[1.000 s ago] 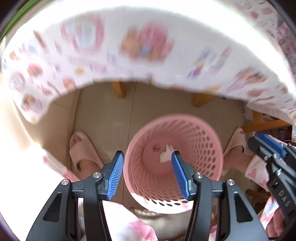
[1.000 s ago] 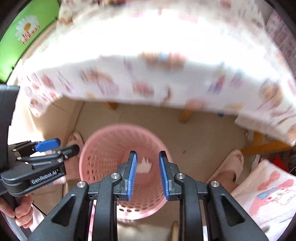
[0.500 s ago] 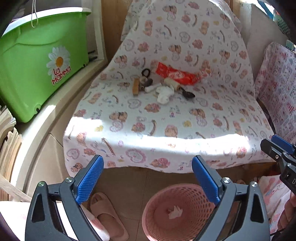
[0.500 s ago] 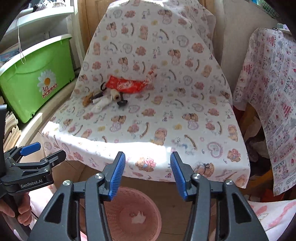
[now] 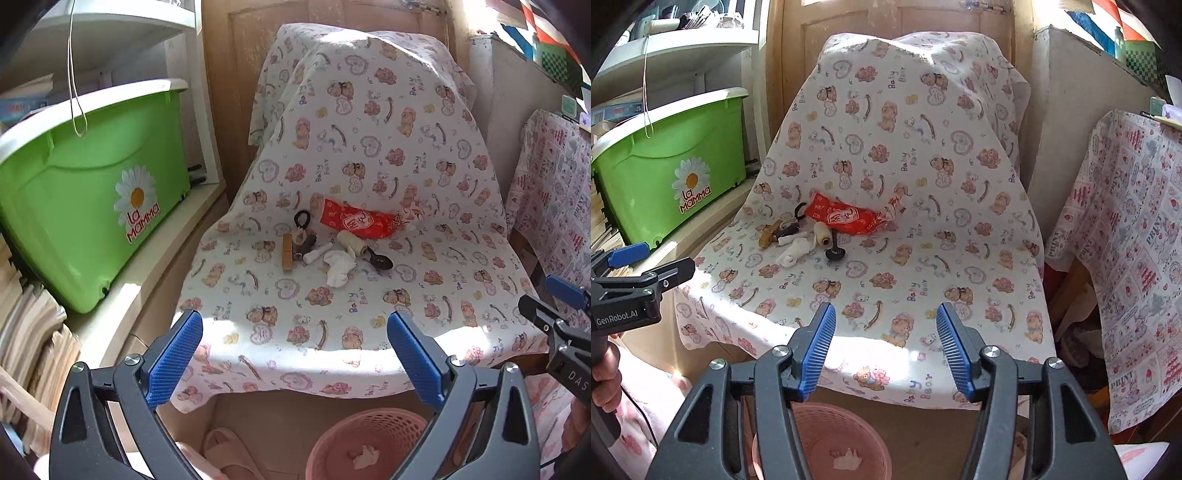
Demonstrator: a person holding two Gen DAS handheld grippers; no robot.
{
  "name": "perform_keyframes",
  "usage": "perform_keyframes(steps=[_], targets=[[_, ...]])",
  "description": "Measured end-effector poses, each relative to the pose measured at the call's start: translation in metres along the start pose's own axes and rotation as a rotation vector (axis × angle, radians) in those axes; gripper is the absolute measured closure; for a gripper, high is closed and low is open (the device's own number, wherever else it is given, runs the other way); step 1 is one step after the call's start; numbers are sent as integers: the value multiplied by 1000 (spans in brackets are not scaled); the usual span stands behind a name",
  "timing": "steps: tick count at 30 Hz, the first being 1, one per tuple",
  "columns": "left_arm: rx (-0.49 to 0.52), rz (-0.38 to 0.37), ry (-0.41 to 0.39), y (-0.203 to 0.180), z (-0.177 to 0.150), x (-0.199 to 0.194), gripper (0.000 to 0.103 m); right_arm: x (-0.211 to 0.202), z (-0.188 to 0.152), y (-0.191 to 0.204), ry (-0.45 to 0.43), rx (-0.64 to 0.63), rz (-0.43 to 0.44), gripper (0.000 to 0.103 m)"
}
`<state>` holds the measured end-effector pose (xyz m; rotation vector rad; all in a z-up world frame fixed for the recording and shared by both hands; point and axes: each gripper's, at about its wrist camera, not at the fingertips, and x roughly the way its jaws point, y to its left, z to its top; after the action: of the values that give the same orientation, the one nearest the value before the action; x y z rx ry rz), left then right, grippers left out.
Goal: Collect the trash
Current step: 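Raise both open tools back toward the chair, then grasp the wooden clothespin with the left tool while the right tool grasps the black spoon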
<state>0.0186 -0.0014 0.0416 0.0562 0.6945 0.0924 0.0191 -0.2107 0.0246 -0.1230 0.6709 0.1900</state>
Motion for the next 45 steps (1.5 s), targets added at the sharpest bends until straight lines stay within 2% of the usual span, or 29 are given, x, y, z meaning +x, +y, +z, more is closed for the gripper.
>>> perform_keyframes(steps=[7,9,12,17,20,22,26,29,34,35,37,39,40,42,45], targets=[[63,-18,-41,-4,29,7,1,1,36,-5,-56,-11,-6,38],[51,3,-52,-1,38,11,1,5,49,-7,-67,-17,-11,38],[38,17,-74,5,47,16,1,10,65,-12,-95,-19,-18,27],[90,26,-84,4,65,30,1,26,82,-19,-101,-34,-30,24],[128,-21,-82,-3,74,41,1,41,84,-21,-87,-40,-31,18],[121,-37,-80,-6,74,50,1,51,82,-23,-78,-38,-41,18],[96,-77,-38,-8,66,79,1,73,73,-28,-36,-15,-45,17],[50,-70,31,-5,64,102,1,88,67,-29,1,-18,-42,17],[-39,-125,148,6,62,136,1,104,64,-29,32,-16,-41,17],[-53,-127,165,9,62,142,5,108,63,-30,43,-5,-34,18],[-82,-142,200,13,61,155,17,114,63,-30,65,5,-22,17],[-111,-168,241,16,60,168,39,119,63,-29,76,-2,-24,17],[-122,-174,259,17,59,174,43,121,64,-28,78,-8,-27,18],[-134,-169,285,18,57,183,58,124,65,-27,79,-16,-31,18],[-131,-135,293,19,57,192,60,127,67,-28,85,-9,-30,18]])
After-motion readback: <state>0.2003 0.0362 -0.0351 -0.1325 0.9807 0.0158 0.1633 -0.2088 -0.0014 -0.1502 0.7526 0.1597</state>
